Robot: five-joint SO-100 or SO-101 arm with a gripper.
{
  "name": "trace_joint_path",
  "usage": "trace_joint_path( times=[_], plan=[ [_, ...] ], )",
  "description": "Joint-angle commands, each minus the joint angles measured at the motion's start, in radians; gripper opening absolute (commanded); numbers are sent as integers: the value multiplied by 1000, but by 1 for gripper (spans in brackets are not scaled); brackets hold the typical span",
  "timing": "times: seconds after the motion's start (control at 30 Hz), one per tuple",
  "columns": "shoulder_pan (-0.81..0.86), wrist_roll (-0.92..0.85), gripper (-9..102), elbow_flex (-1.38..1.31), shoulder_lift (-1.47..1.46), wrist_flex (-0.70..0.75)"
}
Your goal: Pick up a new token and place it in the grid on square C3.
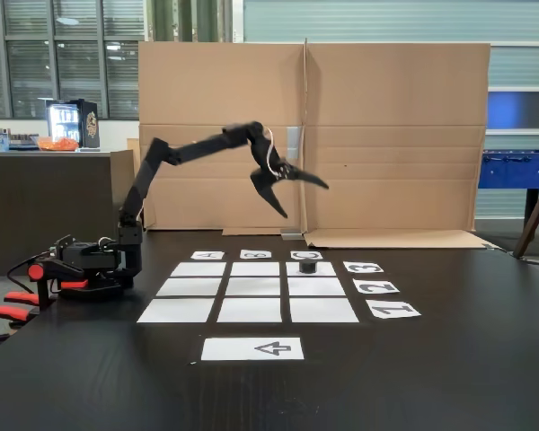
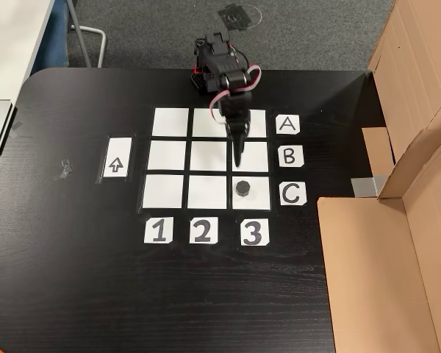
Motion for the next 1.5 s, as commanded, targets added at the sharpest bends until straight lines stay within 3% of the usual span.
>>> trace_joint_path(
  times=[0.0, 0.27, 0.57, 0.63, 0.93, 1.1, 1.47],
  plan=[
    [48, -32, 52, 118, 233, -23],
    [265, -123, 51, 380, 588, -32],
    [614, -244, 38, 603, 877, -34],
    [689, -272, 27, 638, 923, -35],
    [983, -333, 0, 776, 1131, -66],
    [1118, -393, 0, 907, 1258, -117],
    [1376, -502, 0, 1308, 1554, -390]
  ],
)
